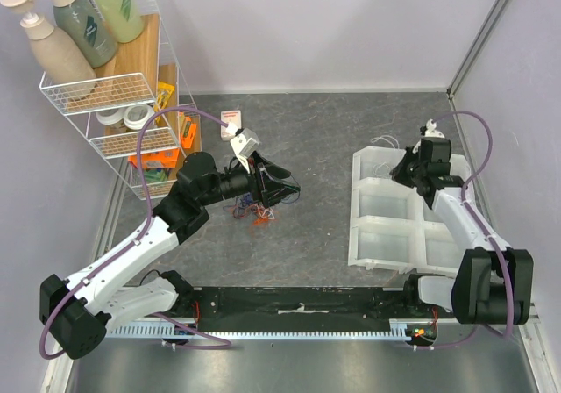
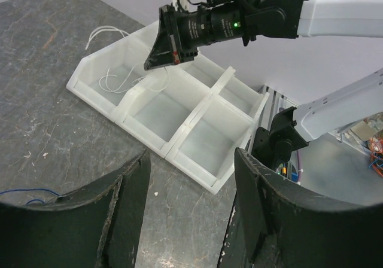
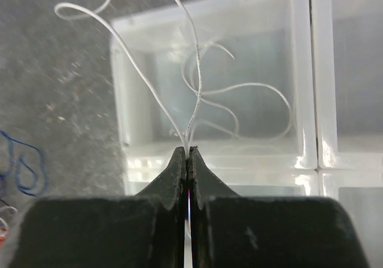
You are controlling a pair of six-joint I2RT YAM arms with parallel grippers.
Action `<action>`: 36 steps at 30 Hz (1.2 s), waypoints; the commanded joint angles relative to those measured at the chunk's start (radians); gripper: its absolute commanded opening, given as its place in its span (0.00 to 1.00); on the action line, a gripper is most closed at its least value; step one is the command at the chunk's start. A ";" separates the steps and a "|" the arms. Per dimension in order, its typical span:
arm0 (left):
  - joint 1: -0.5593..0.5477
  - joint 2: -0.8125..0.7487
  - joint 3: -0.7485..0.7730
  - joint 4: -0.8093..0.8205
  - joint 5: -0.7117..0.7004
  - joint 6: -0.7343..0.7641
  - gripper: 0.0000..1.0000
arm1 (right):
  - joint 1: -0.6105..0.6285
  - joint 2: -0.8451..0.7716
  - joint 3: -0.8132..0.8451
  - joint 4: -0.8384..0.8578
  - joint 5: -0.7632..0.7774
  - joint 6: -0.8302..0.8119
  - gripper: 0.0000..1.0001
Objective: Untangle the cables
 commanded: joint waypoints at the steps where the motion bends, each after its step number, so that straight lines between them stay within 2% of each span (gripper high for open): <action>1: -0.002 -0.008 0.037 0.025 0.031 -0.012 0.64 | -0.001 0.069 0.073 -0.132 0.027 -0.159 0.00; 6: -0.003 -0.003 0.034 0.034 0.044 -0.023 0.64 | 0.014 0.221 0.223 -0.293 0.085 -0.288 0.00; 10: -0.002 -0.005 0.029 0.036 0.038 -0.019 0.64 | 0.146 0.301 0.335 -0.419 0.323 -0.334 0.00; 16: -0.002 -0.001 0.032 0.042 0.053 -0.031 0.63 | 0.283 0.281 0.392 -0.494 0.592 -0.382 0.00; 22: -0.003 -0.003 0.029 0.043 0.048 -0.029 0.63 | 0.283 0.182 0.403 -0.422 0.582 -0.483 0.01; 27: -0.003 -0.006 0.028 0.048 0.053 -0.034 0.63 | 0.286 0.209 0.461 -0.488 0.591 -0.641 0.05; 30: -0.006 -0.003 0.028 0.051 0.057 -0.038 0.63 | 0.316 0.203 0.442 -0.519 0.501 -0.745 0.08; 36: -0.002 -0.003 0.026 0.055 0.065 -0.045 0.63 | 0.339 0.244 0.418 -0.497 0.718 -0.764 0.00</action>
